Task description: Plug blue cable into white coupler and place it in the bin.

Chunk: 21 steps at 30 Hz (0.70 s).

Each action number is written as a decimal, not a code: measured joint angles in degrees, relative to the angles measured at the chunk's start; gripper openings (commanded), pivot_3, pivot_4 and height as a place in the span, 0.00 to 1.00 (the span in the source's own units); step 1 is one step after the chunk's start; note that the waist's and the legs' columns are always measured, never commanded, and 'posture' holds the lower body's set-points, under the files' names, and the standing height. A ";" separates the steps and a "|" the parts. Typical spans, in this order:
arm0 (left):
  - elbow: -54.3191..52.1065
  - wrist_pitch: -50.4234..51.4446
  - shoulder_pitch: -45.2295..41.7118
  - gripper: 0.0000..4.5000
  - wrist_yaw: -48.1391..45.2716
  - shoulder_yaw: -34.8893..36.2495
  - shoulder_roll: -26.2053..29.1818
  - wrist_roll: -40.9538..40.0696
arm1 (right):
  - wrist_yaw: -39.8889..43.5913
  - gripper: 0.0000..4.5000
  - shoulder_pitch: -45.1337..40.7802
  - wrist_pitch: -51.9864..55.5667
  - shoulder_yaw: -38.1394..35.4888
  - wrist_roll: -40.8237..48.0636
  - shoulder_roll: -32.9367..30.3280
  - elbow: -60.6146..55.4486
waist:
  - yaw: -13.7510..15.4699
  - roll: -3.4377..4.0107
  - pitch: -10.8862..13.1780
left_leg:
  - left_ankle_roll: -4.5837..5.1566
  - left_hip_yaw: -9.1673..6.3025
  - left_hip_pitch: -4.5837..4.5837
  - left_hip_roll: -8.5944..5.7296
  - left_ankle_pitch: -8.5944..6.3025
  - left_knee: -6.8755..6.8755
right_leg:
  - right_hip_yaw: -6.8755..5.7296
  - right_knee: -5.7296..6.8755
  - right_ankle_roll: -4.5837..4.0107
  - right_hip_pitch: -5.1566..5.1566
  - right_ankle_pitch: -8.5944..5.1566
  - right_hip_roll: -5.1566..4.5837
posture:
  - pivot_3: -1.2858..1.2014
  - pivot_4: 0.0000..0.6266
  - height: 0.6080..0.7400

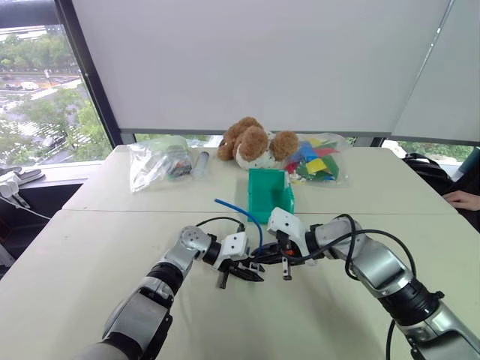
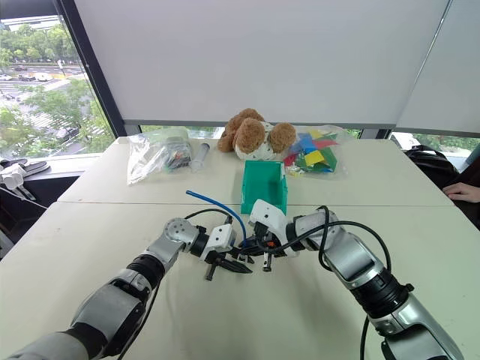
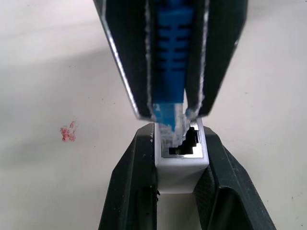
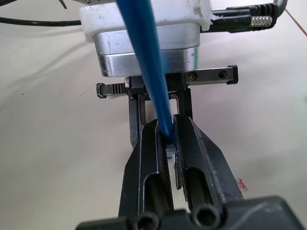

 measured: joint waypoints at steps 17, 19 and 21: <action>0.04 0.04 0.00 0.09 0.03 0.05 -0.07 0.00 | 0.57 0.00 0.01 0.04 1.45 -1.65 0.04 -0.66 | 0.02 0.00 0.00 | 0.00 0.00 0.00 -0.01 0.00 0.01 | 0.00 0.00 0.00 0.01 0.00 0.00 | 0.52 0.24 1.00; 0.04 0.04 0.00 0.09 0.03 0.05 -0.07 0.00 | 0.55 0.00 0.01 -0.12 1.77 -2.13 0.10 -0.66 | 0.02 0.00 0.00 | 0.00 0.00 0.00 -0.01 0.00 0.01 | 0.00 0.01 0.00 0.01 0.00 0.00 | 0.52 0.24 1.00; 0.05 0.05 0.00 0.09 0.04 0.05 -0.07 0.02 | 0.55 0.00 0.01 -0.57 1.99 -2.64 0.14 -0.61 | 0.02 0.00 -0.01 | 0.00 0.00 0.01 -0.01 0.00 0.01 | 0.00 0.00 0.00 0.01 0.00 0.00 | 0.52 0.24 1.00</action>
